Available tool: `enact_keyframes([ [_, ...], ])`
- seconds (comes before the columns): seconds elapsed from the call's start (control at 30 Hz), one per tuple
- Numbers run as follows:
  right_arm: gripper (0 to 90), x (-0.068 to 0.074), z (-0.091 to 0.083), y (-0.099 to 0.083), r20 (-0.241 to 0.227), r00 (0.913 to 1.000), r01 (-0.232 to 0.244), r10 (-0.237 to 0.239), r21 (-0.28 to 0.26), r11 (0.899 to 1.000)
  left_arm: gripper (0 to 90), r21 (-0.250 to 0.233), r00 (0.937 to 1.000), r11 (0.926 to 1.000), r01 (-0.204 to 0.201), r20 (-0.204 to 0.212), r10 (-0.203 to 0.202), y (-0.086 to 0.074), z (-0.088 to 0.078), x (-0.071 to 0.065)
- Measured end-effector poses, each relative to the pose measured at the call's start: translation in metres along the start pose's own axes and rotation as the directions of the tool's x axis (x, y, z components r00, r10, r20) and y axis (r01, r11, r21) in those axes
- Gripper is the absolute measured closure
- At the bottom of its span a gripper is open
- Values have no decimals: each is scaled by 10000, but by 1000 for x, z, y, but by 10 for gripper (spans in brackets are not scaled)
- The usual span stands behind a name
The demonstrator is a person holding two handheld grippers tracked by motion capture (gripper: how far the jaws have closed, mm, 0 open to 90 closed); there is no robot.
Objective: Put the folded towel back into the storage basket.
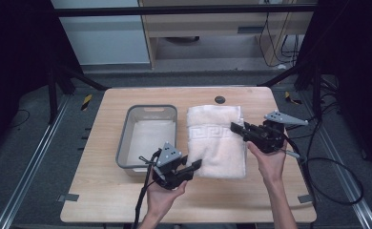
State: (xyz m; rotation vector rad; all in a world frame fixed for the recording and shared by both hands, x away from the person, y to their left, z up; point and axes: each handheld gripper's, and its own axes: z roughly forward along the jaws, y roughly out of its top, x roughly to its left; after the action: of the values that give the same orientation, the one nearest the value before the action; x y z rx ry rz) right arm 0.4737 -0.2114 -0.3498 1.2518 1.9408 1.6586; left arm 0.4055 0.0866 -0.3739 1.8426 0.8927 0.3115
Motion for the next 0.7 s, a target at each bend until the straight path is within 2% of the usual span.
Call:
enact_keyframes([
  [0.03,689,5,3,5,-45,10000,36,-36,-63,10000,645,-43,10000,10000,-23,-7,23,2,-4,3],
  [0.37,689,26,20,23,-182,9993,323,-330,-365,9988,645,-284,9996,9995,-141,-260,134,14,-25,20],
  [0.7,689,38,38,30,-244,9988,409,-418,-366,9985,645,-285,9989,9995,-135,-447,122,17,-37,38],
])
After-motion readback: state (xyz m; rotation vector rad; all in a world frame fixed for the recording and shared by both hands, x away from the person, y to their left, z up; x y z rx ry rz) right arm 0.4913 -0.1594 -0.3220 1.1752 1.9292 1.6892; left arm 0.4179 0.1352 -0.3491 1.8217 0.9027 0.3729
